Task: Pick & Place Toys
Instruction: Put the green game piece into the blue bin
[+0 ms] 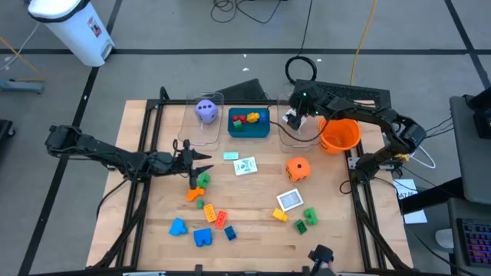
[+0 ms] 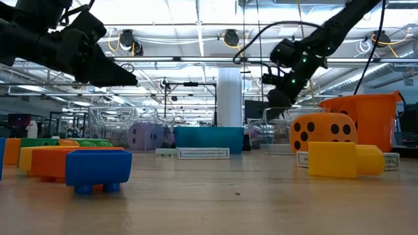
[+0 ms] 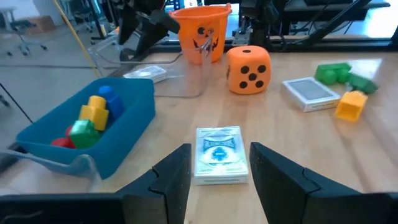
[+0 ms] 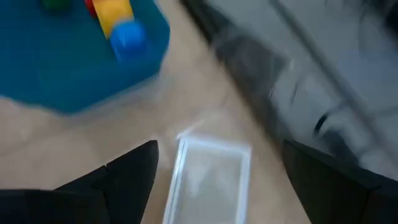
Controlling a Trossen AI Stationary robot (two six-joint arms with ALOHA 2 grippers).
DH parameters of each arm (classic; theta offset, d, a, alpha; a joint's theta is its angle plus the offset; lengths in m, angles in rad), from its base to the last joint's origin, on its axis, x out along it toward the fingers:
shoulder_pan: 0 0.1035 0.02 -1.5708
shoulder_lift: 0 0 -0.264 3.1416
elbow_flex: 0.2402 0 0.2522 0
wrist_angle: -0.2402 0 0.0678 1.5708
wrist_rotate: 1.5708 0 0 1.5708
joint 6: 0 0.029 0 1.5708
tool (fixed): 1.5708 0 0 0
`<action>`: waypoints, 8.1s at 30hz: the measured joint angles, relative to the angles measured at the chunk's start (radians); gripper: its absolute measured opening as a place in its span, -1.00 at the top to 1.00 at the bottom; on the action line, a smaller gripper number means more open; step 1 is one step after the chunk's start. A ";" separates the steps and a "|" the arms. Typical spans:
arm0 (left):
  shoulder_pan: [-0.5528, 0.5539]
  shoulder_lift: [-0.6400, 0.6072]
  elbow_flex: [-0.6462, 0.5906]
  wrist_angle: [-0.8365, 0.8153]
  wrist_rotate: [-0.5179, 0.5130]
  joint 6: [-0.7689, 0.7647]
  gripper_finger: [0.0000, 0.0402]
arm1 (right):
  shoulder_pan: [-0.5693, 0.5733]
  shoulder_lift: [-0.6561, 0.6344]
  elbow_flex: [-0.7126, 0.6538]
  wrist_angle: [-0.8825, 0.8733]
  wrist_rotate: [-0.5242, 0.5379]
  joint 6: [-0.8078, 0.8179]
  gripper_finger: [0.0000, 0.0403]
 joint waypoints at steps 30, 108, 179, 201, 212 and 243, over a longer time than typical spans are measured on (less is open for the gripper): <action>0.401 0.000 0.000 0.088 0.266 0.189 0.15 | 0.502 -0.045 -0.087 0.387 -0.021 0.179 -0.61; -0.277 0.249 0.000 -0.308 -0.074 -1.040 0.25 | 0.849 0.253 -0.087 0.751 -0.105 0.310 -0.61; -0.145 0.479 0.552 -0.171 -0.042 0.244 0.92 | 0.759 0.307 -0.081 1.255 -0.180 0.724 -0.61; -0.141 0.478 0.556 -0.178 -0.043 0.215 0.69 | 0.759 0.307 -0.081 1.300 -0.182 0.663 0.09; -0.121 0.478 0.556 -0.179 -0.043 0.193 0.31 | 0.759 0.307 -0.081 1.300 -0.182 0.639 0.35; -0.238 0.021 0.527 -0.955 -0.044 -0.233 0.11 | 0.646 0.285 0.023 0.908 -0.183 0.606 0.33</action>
